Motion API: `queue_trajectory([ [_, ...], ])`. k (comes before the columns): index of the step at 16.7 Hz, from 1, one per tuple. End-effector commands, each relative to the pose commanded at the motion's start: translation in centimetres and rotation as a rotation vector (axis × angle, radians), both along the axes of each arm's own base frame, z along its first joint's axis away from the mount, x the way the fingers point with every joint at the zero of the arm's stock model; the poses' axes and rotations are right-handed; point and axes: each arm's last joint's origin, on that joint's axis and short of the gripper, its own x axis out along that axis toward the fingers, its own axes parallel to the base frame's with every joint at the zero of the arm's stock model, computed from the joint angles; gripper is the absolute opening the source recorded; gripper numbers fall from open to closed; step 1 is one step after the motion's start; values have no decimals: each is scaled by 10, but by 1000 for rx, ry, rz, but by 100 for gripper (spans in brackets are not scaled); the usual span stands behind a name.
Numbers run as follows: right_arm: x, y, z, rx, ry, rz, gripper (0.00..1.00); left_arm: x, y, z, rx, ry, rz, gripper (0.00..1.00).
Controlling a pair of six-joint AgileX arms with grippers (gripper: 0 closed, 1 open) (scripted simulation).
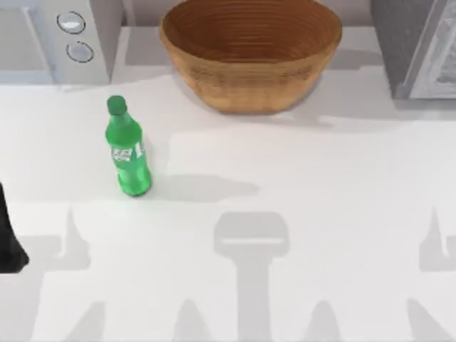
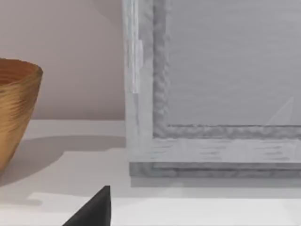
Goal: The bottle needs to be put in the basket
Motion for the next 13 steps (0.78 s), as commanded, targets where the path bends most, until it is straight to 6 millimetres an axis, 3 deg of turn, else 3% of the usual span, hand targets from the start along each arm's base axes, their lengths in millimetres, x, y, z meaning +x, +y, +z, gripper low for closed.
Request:
queue_trajectory([
  [7, 0, 0, 0, 0, 0, 0, 100, 8, -2, 16, 4, -33, -83, 100],
  [13, 0, 0, 0, 0, 0, 0, 100, 52, -5, 29, 34, -5, -282, 100],
])
